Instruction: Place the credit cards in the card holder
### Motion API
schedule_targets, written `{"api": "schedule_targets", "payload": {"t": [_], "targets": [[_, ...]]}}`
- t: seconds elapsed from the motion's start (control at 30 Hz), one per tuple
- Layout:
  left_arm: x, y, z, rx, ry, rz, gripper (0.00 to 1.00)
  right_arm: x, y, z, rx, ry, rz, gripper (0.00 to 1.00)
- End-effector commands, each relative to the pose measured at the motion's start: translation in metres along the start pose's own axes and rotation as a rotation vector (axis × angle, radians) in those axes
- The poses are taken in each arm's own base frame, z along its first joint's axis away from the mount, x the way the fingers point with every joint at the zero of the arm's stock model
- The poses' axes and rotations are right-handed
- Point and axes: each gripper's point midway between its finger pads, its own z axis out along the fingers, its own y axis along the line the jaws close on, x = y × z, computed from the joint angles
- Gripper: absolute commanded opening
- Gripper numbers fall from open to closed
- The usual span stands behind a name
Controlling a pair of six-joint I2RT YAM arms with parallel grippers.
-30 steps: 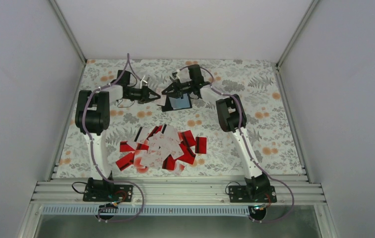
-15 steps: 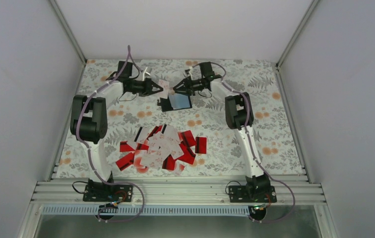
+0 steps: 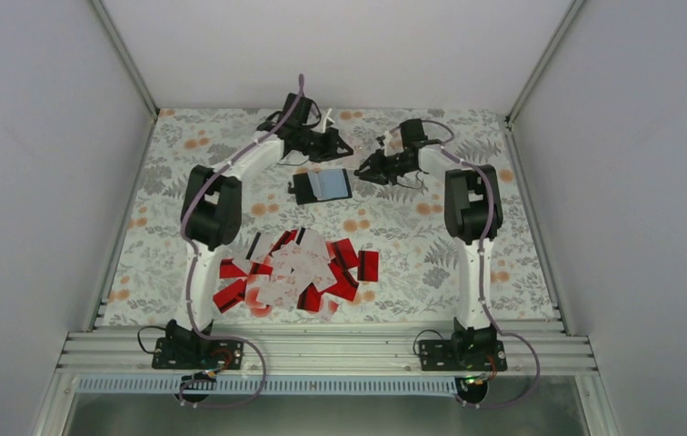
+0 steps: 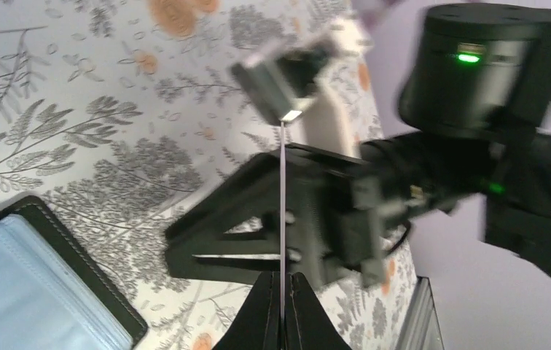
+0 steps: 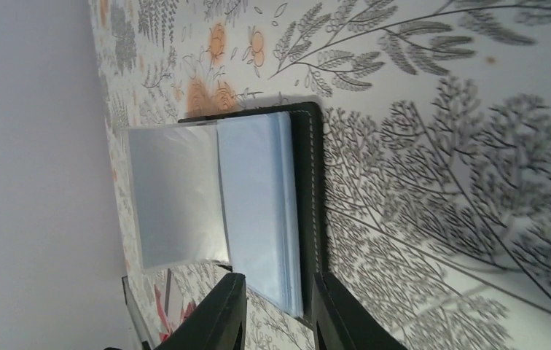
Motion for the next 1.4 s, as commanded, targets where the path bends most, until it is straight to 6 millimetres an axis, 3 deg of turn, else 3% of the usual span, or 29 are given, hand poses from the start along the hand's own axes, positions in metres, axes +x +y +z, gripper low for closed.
{"api": "schedule_targets", "payload": {"t": [0.0, 0.43, 0.67, 1.07, 1.37], "targets": [[-0.002, 0.037, 0.01, -0.113, 0.01, -0.135, 0.02, -0.004, 0.004, -0.017, 0.045, -0.055, -0.06, 0.24], [0.03, 0.097, -0.019, -0.214, 0.043, -0.171, 0.02, 0.017, 0.0, -0.016, 0.025, -0.015, -0.048, 0.25], [0.049, 0.107, -0.029, -0.249, 0.052, -0.19, 0.02, 0.007, -0.002, -0.011, 0.015, -0.015, -0.032, 0.27], [0.053, 0.105, -0.053, -0.249, 0.061, -0.218, 0.02, -0.003, -0.001, 0.001, -0.026, 0.001, -0.023, 0.31], [0.065, 0.111, -0.047, -0.195, 0.112, -0.239, 0.02, -0.006, -0.004, 0.013, -0.042, 0.022, -0.014, 0.43]]}}
